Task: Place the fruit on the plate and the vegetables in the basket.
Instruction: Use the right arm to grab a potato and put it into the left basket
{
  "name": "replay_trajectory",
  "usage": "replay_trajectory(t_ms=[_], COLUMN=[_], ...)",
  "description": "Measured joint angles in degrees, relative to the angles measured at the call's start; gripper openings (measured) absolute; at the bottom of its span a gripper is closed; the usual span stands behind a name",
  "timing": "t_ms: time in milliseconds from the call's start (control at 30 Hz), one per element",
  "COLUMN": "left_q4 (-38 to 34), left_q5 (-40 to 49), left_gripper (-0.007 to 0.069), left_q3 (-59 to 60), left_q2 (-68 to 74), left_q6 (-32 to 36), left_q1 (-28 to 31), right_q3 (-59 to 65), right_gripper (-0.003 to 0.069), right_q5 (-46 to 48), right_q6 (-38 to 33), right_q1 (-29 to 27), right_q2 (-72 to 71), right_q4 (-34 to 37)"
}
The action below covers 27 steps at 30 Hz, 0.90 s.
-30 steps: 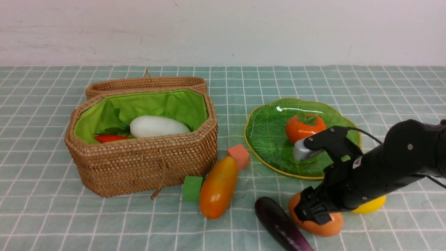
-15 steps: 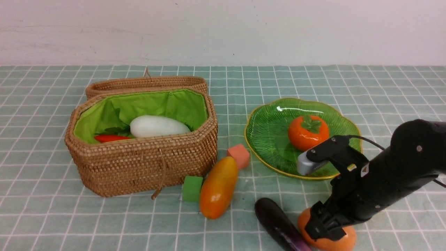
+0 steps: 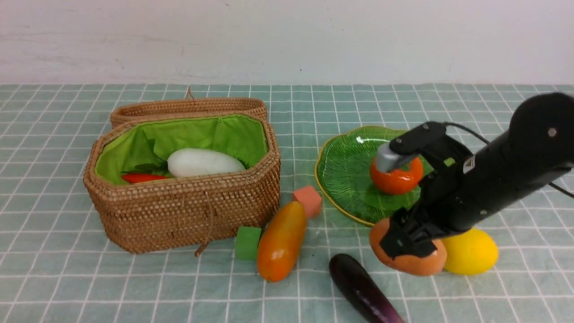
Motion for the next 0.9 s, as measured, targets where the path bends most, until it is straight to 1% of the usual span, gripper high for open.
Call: replay_trajectory(t_ms=[67,200,233,367,433,533,567,667,767,900], left_q4=[0.0,0.0,0.0,0.0,0.0,0.0,0.0,0.0,0.0,0.0], left_q5=[0.0,0.0,0.0,0.0,0.0,0.0,0.0,0.0,0.0,0.0], left_gripper=[0.0178,0.0184,0.0185,0.0186,0.0188,0.0192,0.0193,0.0196,0.0198,0.0202], left_q3=[0.0,0.0,0.0,0.0,0.0,0.0,0.0,0.0,0.0,0.0], left_q2=[0.0,0.0,0.0,0.0,0.0,0.0,0.0,0.0,0.0,0.0], left_q6=[0.0,0.0,0.0,0.0,0.0,0.0,0.0,0.0,0.0,0.0], left_q1=[0.0,0.0,0.0,0.0,0.0,0.0,0.0,0.0,0.0,0.0], right_q3=[-6.5,-19.0,-23.2,-33.1,-36.4,-39.9,-40.6,-41.0,-41.0,-41.0], right_gripper=[0.0566,0.0566,0.0566,0.0566,0.0566,0.0566,0.0566,0.0566,0.0566,0.0566], right_q5=[3.6,5.8,5.9,4.8,2.8,-3.2,-6.4,-14.9,-19.9,-21.9], right_q6=[0.0,0.0,0.0,-1.8,-3.8,-8.9,-11.0,-14.2,-14.8,-14.8], right_q1=[0.5,2.8,3.9,7.5,9.0,11.5,12.6,14.6,15.2,15.2], right_q2=[0.6,3.3,4.7,10.7,13.6,18.4,20.7,24.9,27.7,29.7], right_q4=[0.1,2.1,3.1,8.8,12.0,18.5,21.2,25.9,27.3,27.5])
